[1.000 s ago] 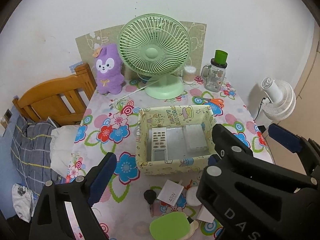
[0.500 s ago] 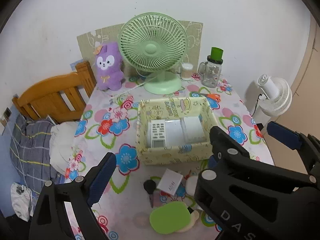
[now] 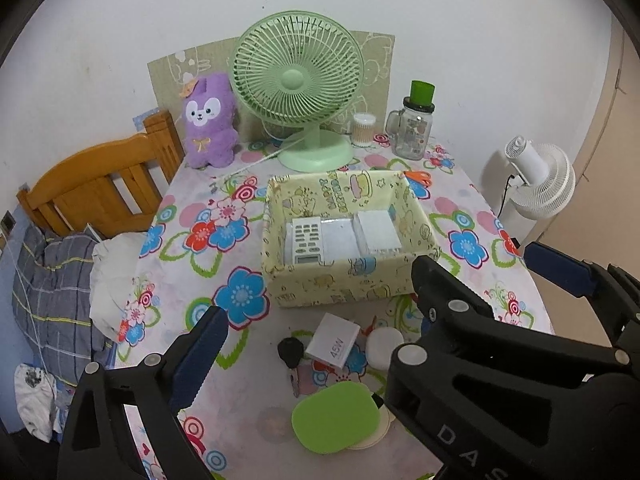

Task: Organize rigid objects
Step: 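Lift both open tools out of the fabric box and back away, then grasp the black car key with left tool while right tool grasps the white round case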

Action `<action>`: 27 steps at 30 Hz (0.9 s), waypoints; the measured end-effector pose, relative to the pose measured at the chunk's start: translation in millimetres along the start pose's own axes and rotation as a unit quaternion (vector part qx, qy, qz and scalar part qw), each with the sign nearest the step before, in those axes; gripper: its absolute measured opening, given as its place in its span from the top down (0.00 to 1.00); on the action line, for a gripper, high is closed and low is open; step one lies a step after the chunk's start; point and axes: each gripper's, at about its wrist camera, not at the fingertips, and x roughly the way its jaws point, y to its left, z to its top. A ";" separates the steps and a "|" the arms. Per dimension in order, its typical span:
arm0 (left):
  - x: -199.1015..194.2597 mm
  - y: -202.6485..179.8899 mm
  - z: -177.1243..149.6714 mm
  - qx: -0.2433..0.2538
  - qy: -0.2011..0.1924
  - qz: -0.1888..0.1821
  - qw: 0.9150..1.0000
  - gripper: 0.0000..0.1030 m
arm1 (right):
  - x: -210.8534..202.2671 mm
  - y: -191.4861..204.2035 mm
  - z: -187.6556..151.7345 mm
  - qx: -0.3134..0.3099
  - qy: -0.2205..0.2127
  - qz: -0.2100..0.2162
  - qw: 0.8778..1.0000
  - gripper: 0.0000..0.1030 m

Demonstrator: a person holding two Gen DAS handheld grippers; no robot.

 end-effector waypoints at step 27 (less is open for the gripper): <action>71.1 18.6 -61.3 -0.017 0.066 0.007 0.998 0.07 | 79.9 19.9 -61.1 -0.019 0.067 0.035 0.997 0.21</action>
